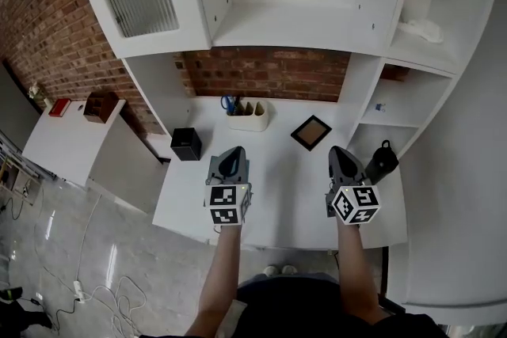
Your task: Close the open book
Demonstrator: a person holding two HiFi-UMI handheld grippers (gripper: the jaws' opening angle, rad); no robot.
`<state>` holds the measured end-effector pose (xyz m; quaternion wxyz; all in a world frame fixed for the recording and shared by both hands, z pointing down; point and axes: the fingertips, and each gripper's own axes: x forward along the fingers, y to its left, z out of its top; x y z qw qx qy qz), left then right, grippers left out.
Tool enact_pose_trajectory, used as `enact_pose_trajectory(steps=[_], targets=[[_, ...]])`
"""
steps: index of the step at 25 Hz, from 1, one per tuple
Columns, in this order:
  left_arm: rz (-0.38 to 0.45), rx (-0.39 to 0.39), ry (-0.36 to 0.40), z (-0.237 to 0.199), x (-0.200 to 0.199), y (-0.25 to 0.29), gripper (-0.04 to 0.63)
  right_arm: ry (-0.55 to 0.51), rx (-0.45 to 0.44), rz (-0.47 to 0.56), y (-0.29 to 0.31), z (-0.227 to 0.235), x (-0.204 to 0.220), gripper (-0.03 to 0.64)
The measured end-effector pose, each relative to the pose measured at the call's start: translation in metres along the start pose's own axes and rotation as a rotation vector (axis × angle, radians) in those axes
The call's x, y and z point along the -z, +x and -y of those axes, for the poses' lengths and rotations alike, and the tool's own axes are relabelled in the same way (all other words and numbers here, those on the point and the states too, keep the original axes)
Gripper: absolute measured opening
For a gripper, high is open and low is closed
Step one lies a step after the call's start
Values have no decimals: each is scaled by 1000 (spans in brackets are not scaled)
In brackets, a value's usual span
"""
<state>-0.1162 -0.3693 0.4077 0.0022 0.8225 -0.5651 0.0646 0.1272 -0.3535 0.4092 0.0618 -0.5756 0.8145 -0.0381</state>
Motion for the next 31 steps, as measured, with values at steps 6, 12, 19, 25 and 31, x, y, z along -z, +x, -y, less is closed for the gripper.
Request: enact_pose_trajectory(steps=[6,12,19,25,31], targets=[[4,26,22,8,-5,3,9,-16,17,-11,-5,2,0,-2],[-8,41,31,10,-1,2,9,-26,36,-39,-10,2,8,-2],[-17,49,34,12,4,2,9,-27,24,-43,-9,0,9,-2],[-14,51,37,10,5,1,9,-30,24,-51,-8,-2,10,-2],[-17,54,33,10,6,3,9,-37,23,-56,-6,-2,11,-2]])
